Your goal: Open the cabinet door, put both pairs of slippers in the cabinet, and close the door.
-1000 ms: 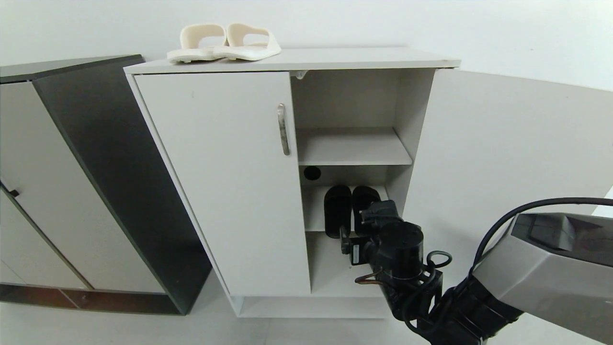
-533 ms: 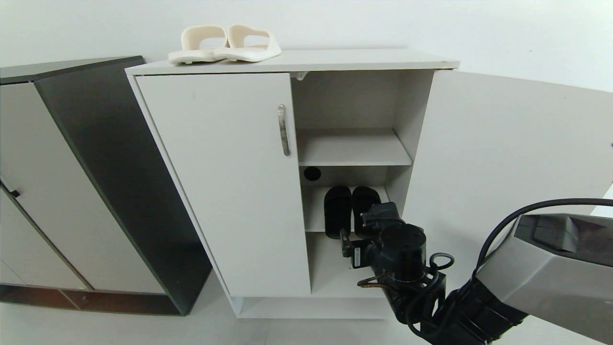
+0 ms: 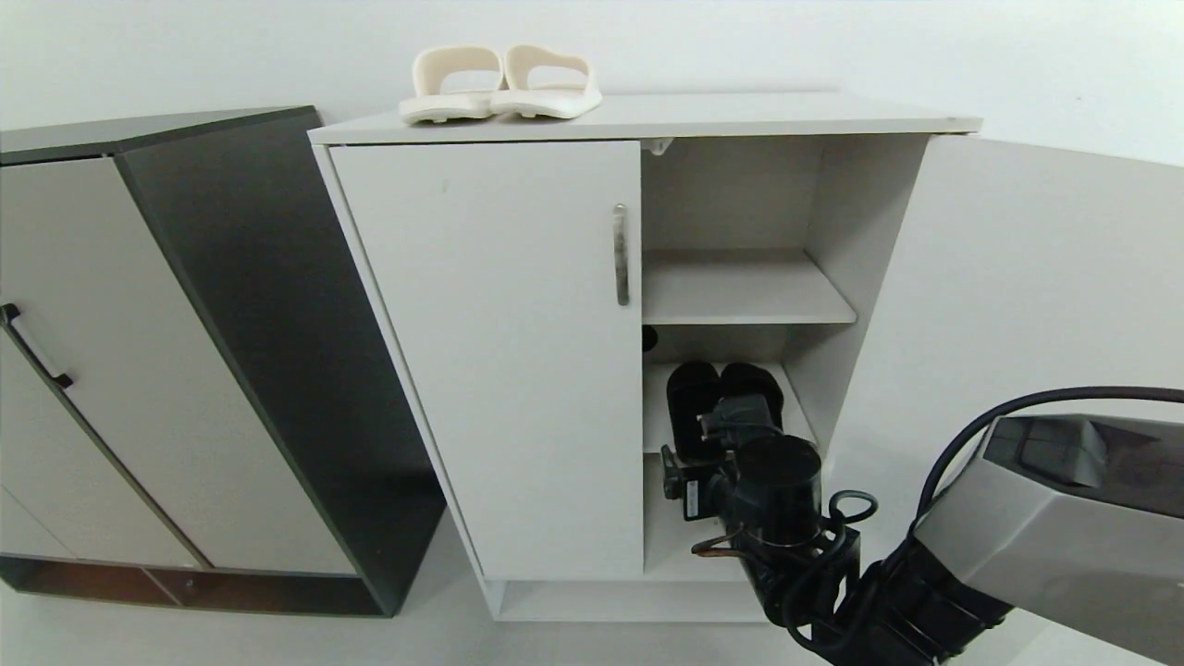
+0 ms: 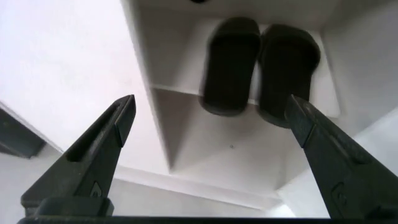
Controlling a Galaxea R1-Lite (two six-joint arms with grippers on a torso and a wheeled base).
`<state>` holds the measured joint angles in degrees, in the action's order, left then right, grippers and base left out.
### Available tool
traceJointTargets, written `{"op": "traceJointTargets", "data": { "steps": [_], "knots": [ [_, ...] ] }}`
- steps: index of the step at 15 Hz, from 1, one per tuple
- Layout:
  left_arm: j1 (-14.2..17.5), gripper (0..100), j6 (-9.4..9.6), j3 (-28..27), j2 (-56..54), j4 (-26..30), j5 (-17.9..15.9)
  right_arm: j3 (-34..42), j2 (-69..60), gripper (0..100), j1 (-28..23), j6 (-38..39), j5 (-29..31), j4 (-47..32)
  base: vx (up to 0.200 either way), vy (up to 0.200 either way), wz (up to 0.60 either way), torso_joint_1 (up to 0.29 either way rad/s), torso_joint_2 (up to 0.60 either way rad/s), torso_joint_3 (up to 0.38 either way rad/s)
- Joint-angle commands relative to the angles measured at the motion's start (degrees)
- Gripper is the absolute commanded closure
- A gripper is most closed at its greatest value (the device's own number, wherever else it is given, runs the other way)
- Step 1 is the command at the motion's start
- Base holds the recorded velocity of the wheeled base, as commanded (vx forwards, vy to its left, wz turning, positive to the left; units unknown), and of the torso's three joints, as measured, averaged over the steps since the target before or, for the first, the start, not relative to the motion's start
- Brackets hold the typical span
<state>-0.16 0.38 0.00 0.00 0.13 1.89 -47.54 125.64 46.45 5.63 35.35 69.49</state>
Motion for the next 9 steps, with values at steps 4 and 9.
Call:
{"op": "traceJointTargets", "data": {
  "steps": [4,9],
  "knots": [
    [0.0,100,-0.03,0.0,0.1,0.0,0.1,0.4,0.3,0,0.0,-0.4,-0.1,-0.1,0.000,0.200,0.00,0.002,0.00,0.002],
    [0.0,100,-0.03,0.0,0.1,0.0,0.0,2.9,0.0,0,0.0,-1.6,-2.0,1.0,0.000,0.200,0.00,0.004,0.00,0.002]
  ]
}}
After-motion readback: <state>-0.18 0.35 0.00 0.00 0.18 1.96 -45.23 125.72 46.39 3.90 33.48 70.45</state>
